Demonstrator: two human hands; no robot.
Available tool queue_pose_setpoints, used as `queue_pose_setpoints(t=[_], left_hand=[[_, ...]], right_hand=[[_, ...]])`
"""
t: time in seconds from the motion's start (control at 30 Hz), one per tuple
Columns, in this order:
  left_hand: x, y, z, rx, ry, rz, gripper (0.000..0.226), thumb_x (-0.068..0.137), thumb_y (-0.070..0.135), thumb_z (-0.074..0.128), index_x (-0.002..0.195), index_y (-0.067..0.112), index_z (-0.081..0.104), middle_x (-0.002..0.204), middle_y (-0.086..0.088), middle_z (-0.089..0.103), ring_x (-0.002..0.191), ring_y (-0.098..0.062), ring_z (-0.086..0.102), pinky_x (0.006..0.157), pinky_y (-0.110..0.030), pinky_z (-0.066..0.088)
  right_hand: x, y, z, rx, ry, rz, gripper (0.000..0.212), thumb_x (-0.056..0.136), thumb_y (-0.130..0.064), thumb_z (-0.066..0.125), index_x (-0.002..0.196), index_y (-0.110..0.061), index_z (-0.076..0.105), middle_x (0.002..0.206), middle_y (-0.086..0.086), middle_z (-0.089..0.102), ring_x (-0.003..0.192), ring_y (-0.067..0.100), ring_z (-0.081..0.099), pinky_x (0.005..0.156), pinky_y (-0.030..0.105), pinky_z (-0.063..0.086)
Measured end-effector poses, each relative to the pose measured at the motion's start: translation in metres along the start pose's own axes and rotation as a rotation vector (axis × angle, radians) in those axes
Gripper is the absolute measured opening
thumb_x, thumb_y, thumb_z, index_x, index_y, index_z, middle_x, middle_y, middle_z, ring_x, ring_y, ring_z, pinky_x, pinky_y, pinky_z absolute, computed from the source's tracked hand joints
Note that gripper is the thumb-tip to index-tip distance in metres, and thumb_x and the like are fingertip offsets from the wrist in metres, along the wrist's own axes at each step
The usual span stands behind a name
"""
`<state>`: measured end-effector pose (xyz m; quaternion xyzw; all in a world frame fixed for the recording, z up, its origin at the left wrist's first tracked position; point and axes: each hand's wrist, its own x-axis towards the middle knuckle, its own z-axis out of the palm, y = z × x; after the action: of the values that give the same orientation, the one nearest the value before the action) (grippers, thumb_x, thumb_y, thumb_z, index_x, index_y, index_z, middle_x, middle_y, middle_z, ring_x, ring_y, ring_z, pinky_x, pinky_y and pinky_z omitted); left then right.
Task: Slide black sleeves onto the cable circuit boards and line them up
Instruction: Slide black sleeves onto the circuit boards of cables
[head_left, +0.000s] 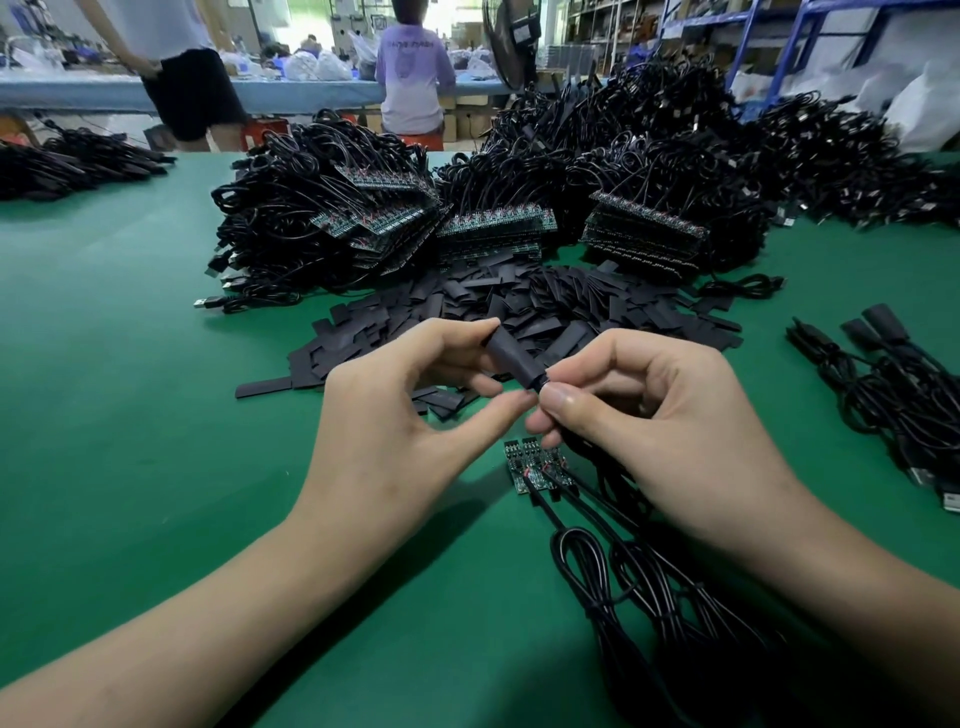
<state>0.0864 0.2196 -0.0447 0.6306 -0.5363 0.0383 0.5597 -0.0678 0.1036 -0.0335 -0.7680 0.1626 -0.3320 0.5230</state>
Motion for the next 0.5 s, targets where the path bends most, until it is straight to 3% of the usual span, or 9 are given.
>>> queue_pose_setpoints(t=[0.1,0.23,0.33,0.4,0.5], left_hand=[[0.0,-0.001,0.001,-0.093,-0.026,-0.032,0.047,0.079,0.024,0.085,0.122,0.014,0.069,0.099,0.005,0.075,0.09,-0.018,0.074,0.088,-0.031,0.059],[0.002,-0.002,-0.002,-0.138,-0.069,-0.086,0.046,0.086,0.025,0.08,0.129,0.02,0.067,0.104,0.009,0.076,0.095,-0.014,0.073,0.091,-0.028,0.057],[0.002,-0.003,-0.003,0.047,-0.147,-0.094,0.047,0.09,0.035,0.073,0.136,0.028,0.064,0.11,0.016,0.071,0.098,-0.007,0.068,0.09,-0.026,0.054],[0.0,-0.001,-0.004,0.281,-0.268,-0.062,0.044,0.087,0.057,0.065,0.124,0.034,0.072,0.108,0.021,0.063,0.101,-0.004,0.059,0.092,-0.034,0.051],[-0.001,0.001,-0.006,0.483,-0.41,-0.044,0.063,0.076,0.085,0.046,0.107,0.04,0.077,0.103,0.022,0.056,0.105,-0.005,0.05,0.095,-0.038,0.046]], right_hand=[[0.001,-0.002,-0.002,-0.004,0.016,0.004,0.005,0.093,-0.008,0.072,0.09,-0.012,0.071,0.078,0.001,0.079,0.071,0.017,0.076,0.072,0.021,0.058],[0.003,-0.01,-0.008,-0.015,0.017,0.001,0.004,0.093,-0.009,0.071,0.091,-0.012,0.071,0.077,0.002,0.078,0.067,0.011,0.073,0.065,0.013,0.053],[0.011,-0.018,-0.024,-0.017,0.156,-0.003,0.004,0.093,-0.009,0.071,0.092,-0.012,0.073,0.077,0.003,0.078,0.063,0.009,0.071,0.058,0.012,0.052],[0.019,-0.019,-0.046,-0.174,0.293,-0.034,0.008,0.094,-0.012,0.071,0.09,-0.018,0.074,0.076,-0.001,0.078,0.062,0.007,0.07,0.058,0.014,0.052],[0.033,-0.007,-0.085,-0.666,0.393,0.008,0.013,0.092,-0.02,0.072,0.081,-0.025,0.072,0.069,-0.009,0.074,0.065,0.009,0.069,0.059,0.021,0.051]])
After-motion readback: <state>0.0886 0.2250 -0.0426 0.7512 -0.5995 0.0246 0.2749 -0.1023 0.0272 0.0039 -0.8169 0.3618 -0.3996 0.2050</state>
